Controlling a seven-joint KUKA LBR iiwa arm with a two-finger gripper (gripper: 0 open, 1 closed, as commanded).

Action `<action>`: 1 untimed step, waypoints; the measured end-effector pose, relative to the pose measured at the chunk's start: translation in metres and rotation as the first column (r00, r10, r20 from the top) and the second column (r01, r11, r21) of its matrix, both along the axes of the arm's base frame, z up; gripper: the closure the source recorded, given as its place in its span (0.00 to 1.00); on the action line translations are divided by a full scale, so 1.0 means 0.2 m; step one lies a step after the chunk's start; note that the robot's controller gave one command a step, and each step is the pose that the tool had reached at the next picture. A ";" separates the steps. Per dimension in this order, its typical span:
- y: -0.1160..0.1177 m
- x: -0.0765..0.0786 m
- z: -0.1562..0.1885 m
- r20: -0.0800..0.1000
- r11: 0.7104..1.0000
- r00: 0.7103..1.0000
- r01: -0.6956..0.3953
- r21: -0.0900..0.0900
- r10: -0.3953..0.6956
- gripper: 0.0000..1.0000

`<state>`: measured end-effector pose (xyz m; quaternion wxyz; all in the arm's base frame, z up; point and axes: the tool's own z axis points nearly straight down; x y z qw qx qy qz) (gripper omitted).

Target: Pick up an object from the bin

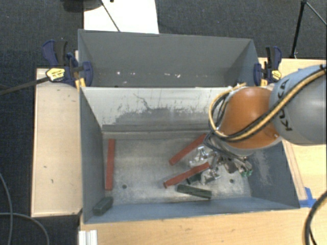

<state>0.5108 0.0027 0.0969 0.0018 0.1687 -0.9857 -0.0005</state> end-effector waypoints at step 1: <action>0.00 0.01 0.08 0.007 1.000 1.000 0.000 0.000 0.000 1.00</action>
Offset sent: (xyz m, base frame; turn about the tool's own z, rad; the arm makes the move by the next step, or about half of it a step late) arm -0.0001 -0.0002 0.0269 0.0000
